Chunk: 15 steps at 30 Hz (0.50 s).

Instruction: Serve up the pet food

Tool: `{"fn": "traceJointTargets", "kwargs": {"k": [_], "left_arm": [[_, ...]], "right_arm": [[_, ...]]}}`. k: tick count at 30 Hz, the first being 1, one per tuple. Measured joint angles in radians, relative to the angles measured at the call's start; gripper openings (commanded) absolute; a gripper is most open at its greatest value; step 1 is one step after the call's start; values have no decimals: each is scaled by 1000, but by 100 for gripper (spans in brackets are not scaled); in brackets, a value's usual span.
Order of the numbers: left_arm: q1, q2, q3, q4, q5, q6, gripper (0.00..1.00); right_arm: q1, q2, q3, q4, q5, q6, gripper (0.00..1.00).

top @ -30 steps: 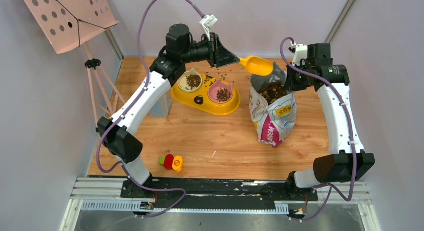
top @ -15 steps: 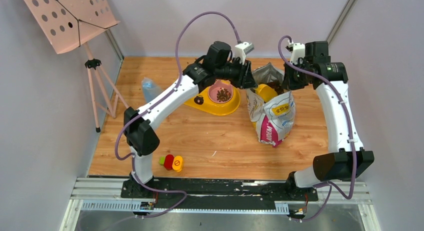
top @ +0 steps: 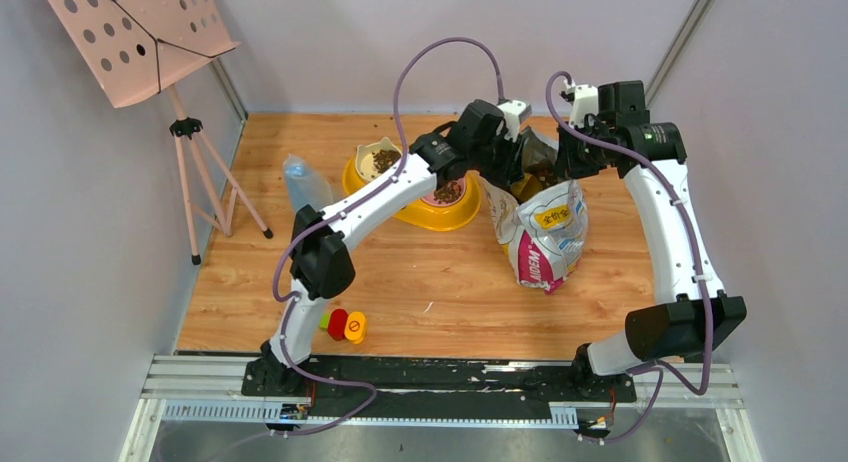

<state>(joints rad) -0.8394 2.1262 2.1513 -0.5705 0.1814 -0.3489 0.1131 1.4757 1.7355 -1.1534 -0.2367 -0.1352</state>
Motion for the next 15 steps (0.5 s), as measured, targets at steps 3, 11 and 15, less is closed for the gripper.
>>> {"fn": "traceJointTargets", "kwargs": {"k": [3, 11, 15], "left_arm": [[-26, 35, 31, -3, -36, 1, 0], [-30, 71, 13, 51, 24, -1, 0], [21, 71, -22, 102, 147, -34, 0]], "right_arm": [[3, 2, 0, 1, 4, 3, 0], [4, 2, -26, 24, 7, 23, 0], [6, 2, -29, 38, 3, 26, 0]]}}
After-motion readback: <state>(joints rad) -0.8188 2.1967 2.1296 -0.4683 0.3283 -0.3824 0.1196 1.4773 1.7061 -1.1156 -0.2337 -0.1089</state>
